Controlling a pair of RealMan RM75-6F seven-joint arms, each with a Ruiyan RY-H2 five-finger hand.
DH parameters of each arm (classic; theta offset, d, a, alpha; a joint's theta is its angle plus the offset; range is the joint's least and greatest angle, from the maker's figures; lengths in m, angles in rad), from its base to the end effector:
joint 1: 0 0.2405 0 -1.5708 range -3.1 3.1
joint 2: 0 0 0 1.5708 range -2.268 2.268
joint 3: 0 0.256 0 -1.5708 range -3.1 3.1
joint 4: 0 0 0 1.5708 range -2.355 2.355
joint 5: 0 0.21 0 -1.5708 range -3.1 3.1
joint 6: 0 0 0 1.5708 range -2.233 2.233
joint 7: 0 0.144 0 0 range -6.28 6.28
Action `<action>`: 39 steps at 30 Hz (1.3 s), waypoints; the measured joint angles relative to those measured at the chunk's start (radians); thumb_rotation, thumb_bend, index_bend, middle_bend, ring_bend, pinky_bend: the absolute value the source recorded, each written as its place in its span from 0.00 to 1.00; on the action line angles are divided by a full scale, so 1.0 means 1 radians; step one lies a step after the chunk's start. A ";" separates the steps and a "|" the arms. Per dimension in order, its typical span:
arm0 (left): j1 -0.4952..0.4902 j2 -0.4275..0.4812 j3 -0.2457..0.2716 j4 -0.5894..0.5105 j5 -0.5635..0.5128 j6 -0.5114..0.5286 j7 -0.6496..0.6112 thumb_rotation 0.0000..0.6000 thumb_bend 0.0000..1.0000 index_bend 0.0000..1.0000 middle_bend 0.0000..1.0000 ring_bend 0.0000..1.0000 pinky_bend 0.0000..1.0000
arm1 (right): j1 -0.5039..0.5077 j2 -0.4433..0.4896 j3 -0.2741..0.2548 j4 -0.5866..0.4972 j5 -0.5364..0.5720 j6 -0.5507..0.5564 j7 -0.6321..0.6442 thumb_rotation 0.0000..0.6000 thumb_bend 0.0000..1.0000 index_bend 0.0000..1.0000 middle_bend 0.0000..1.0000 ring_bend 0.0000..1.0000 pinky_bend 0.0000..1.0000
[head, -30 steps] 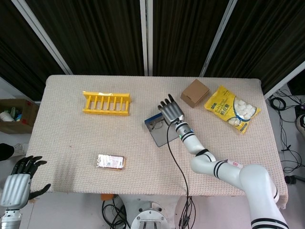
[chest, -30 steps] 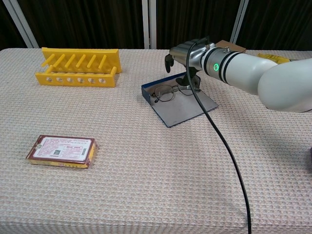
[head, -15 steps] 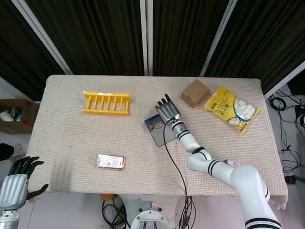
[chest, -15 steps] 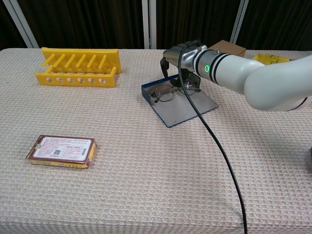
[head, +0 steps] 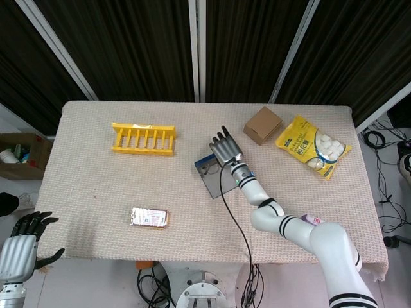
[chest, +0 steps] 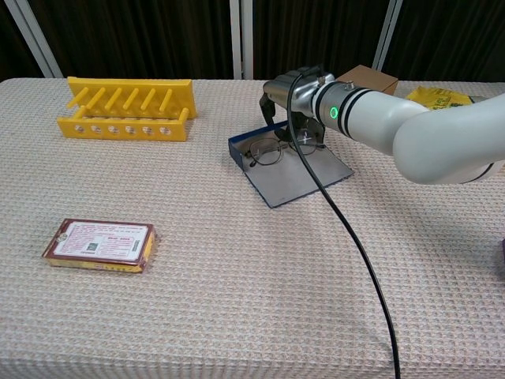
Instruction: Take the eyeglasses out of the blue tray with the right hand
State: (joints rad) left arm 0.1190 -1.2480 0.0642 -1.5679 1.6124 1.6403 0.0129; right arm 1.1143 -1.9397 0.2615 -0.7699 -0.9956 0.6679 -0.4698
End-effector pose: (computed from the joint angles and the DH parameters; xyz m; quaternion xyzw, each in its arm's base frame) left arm -0.3172 0.0934 0.1220 -0.5624 -0.4333 -0.3851 0.5895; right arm -0.0794 -0.4372 -0.1008 0.8059 -0.2627 0.2821 0.4494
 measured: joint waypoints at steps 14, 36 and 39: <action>0.002 -0.008 0.001 0.019 0.008 0.004 -0.016 1.00 0.10 0.30 0.20 0.12 0.14 | -0.067 0.022 -0.030 -0.080 -0.121 0.231 0.014 1.00 0.45 0.55 0.32 0.16 0.04; -0.005 -0.016 0.004 0.028 0.012 -0.008 -0.019 1.00 0.10 0.30 0.20 0.12 0.14 | -0.137 -0.127 0.005 0.118 -0.180 0.312 0.001 1.00 0.35 0.25 0.23 0.12 0.00; -0.003 -0.016 0.005 0.027 0.011 -0.006 -0.019 1.00 0.10 0.30 0.20 0.12 0.14 | -0.131 -0.110 0.026 0.085 -0.153 0.261 -0.025 1.00 0.32 0.04 0.19 0.08 0.00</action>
State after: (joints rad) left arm 0.1161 -1.2637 0.0689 -1.5405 1.6233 1.6346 -0.0062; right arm 0.9834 -2.0493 0.2872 -0.6845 -1.1486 0.9293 -0.4947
